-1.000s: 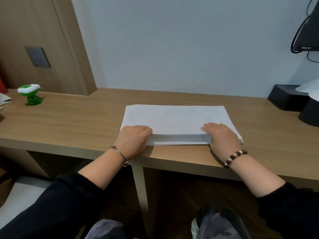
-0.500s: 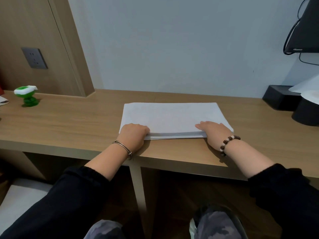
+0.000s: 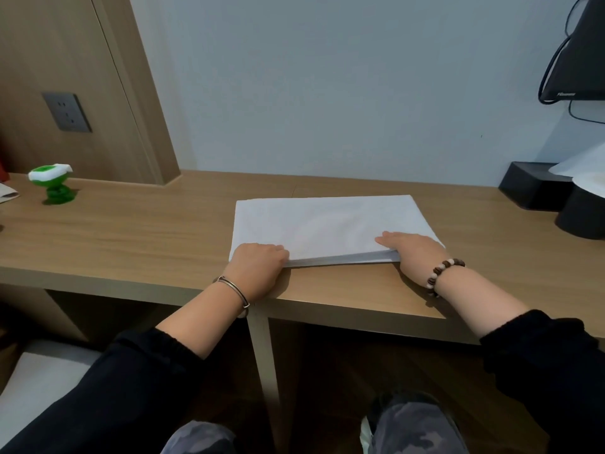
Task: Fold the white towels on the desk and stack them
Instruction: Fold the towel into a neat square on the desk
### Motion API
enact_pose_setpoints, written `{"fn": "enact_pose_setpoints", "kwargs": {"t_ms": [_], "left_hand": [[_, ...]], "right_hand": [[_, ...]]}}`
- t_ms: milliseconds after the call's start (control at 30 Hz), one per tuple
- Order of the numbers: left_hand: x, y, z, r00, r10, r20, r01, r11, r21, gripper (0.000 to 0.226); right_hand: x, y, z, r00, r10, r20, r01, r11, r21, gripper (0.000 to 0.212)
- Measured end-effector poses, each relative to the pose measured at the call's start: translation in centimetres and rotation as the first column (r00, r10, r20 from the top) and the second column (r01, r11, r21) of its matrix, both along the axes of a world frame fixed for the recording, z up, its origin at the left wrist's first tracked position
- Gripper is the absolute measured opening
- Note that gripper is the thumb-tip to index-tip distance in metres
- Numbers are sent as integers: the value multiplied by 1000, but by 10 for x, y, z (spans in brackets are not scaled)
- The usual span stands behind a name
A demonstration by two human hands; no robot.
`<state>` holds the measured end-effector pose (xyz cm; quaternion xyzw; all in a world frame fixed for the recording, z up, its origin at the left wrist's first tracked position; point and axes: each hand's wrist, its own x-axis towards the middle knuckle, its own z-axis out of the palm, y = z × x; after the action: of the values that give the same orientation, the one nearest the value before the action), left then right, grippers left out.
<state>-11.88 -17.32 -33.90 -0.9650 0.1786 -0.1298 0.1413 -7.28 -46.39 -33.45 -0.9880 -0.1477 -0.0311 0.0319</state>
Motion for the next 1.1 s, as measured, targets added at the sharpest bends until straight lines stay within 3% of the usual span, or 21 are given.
{"fn": "enact_pose_setpoints", "kwargs": {"t_ms": [133,467,600,833,1000,1100], "left_hand": [[-1,1,-2,1000,8,3,-8,1000,9,25],[2,6,5,999,54,9,-55,991,123,24],[10,10,13,995,99,27,-101,991,92,26],[17,2,9,986,-163,41,162,986,35,23],[18,8,10,993,-121,-6,120,977,179,28],[18,3,8,993,-120,0,117,970,213,24]], "right_hand": [[-2,-11,1,984,42,176,-25,995,-98,58],[-13,-26,-3,991,-126,52,130,988,-80,64],[-20,-15,-3,997,-42,68,46,998,-52,60],[-27,-6,0,995,9,94,-15,997,70,45],[-29,-7,-3,987,29,160,-22,999,-45,54],[-31,-11,-6,996,30,85,-33,999,35,60]]}}
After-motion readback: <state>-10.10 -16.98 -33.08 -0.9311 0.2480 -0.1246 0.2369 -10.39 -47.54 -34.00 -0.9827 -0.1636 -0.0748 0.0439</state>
